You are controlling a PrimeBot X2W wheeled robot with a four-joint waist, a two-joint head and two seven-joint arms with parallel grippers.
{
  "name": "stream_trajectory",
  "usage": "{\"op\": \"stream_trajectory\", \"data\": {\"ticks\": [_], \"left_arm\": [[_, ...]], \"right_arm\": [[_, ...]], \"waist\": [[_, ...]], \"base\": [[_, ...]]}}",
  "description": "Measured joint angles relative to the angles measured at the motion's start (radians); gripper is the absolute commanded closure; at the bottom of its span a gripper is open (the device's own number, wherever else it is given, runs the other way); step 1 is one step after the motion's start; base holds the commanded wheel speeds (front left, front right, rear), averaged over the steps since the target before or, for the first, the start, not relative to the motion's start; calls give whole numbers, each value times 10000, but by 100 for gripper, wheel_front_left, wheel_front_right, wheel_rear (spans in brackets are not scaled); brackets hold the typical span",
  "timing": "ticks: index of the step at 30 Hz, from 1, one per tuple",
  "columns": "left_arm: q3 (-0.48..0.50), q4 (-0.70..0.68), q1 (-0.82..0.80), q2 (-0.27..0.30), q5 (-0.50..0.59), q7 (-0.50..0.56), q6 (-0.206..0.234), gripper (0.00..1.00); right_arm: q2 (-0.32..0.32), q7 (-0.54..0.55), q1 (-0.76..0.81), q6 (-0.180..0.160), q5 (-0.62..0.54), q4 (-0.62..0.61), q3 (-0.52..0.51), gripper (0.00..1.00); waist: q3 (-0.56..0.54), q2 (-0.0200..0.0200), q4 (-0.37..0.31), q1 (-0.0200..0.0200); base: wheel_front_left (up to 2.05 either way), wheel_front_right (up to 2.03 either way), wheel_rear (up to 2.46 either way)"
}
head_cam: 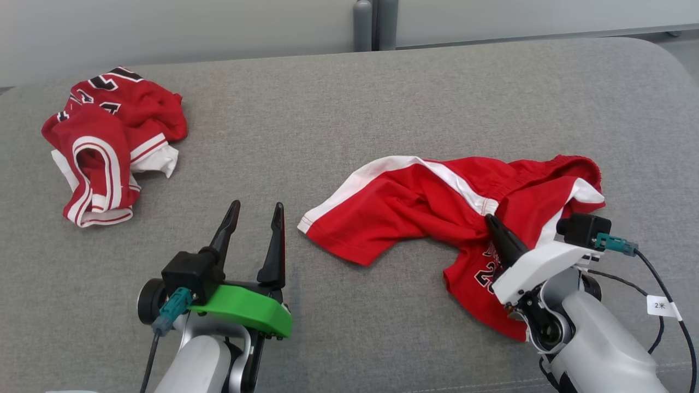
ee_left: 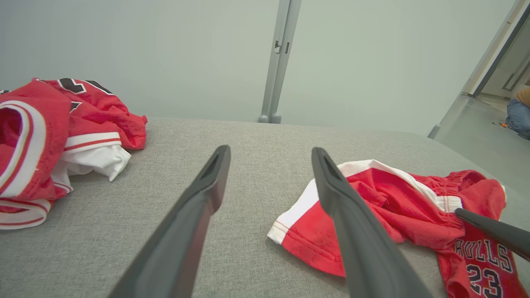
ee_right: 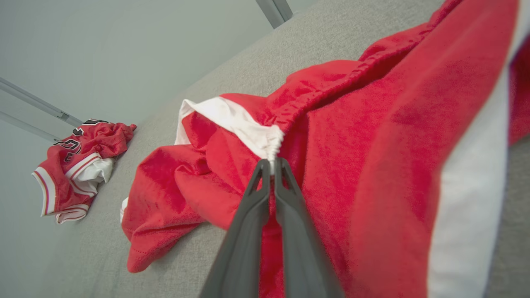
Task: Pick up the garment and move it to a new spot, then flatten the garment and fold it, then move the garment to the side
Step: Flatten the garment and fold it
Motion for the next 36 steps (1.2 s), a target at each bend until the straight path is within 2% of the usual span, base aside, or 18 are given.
{"op": "stream_trajectory", "data": {"ticks": [8, 9, 11, 12, 13, 31, 32, 35, 36], "left_arm": [[-414, 8, 60, -13, -4, 0, 0, 0], [-431, 13, 102, -10, -4, 0, 0, 0], [-527, 100, 146, -2, -6, 0, 0, 0], [-575, 117, 146, -2, -6, 0, 0, 0], [-629, 132, 146, -2, -6, 0, 0, 0], [-748, 230, 147, 0, -10, 0, 0, 0], [-690, 232, 151, -4, -8, 0, 0, 0], [-598, 230, 151, 2, -8, 0, 2, 0], [-589, 228, 151, 2, -8, 0, 2, 0]], "right_arm": [[-476, 25, 605, 82, -15, -608, 61, 100], [-500, 23, 640, 82, -19, -709, 67, 87], [-591, 21, 676, 82, -119, -855, 119, 53], [-635, 21, 682, 82, -167, -922, 125, 10], [-663, 21, 684, 82, -178, -997, 117, 0], [-965, 305, 685, 59, -119, -1383, -98, 0], [-951, 309, 681, 56, -12, -1388, -146, 3], [-844, 336, 680, -21, 326, -1379, -397, 32], [-803, 337, 680, -23, 447, -1361, -506, 32]], "waist": [[-329, 0, -355, 0], [-354, 0, -365, -1], [-400, 0, -348, -1], [-418, 0, -325, 0], [-434, 0, -294, 0], [-496, 0, 514, -1], [-486, 0, 548, 0], [-459, 0, 591, 0], [-452, 0, 597, 0]], "base": [[0, 0, 0], [0, 0, 0], [0, 0, 0], [0, 0, 0], [0, 0, 0], [0, 0, 0], [0, 0, 0], [0, 0, 0], [0, 0, 0]]}}
